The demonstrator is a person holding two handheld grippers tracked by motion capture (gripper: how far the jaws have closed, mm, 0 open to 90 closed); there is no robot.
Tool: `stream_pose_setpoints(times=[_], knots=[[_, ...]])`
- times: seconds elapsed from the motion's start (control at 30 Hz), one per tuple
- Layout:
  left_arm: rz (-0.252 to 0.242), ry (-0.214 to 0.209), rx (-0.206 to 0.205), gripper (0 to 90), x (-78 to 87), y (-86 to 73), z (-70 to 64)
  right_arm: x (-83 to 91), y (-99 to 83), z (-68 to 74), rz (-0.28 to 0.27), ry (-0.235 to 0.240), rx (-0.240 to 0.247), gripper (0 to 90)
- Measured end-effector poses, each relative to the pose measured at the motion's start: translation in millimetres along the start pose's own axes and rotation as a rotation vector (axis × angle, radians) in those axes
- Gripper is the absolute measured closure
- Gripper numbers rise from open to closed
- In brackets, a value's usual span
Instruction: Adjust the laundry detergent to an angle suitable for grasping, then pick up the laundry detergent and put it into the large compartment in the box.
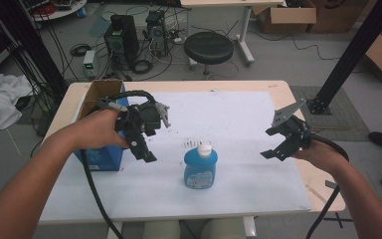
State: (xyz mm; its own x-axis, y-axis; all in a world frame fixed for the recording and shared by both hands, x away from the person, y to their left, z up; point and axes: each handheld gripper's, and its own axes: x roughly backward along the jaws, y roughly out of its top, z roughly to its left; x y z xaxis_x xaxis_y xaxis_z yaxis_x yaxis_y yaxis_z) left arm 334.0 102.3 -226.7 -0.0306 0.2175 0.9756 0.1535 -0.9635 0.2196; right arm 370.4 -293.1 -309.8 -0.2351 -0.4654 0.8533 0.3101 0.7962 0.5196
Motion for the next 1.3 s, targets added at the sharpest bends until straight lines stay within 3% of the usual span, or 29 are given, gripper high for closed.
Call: stream_pose_setpoints(times=[0.97,1.3], knots=[[-0.017,0.021,0.022,21.2,3.0,-2.1,-3.9,0.5,1.7,2.9,0.006,-0.004,0.009,15.7],[-0.039,0.042,0.019,20.2,7.5,4.4,-8.3,-1.8,2.2,4.6,0.001,0.001,0.014,15.7]])
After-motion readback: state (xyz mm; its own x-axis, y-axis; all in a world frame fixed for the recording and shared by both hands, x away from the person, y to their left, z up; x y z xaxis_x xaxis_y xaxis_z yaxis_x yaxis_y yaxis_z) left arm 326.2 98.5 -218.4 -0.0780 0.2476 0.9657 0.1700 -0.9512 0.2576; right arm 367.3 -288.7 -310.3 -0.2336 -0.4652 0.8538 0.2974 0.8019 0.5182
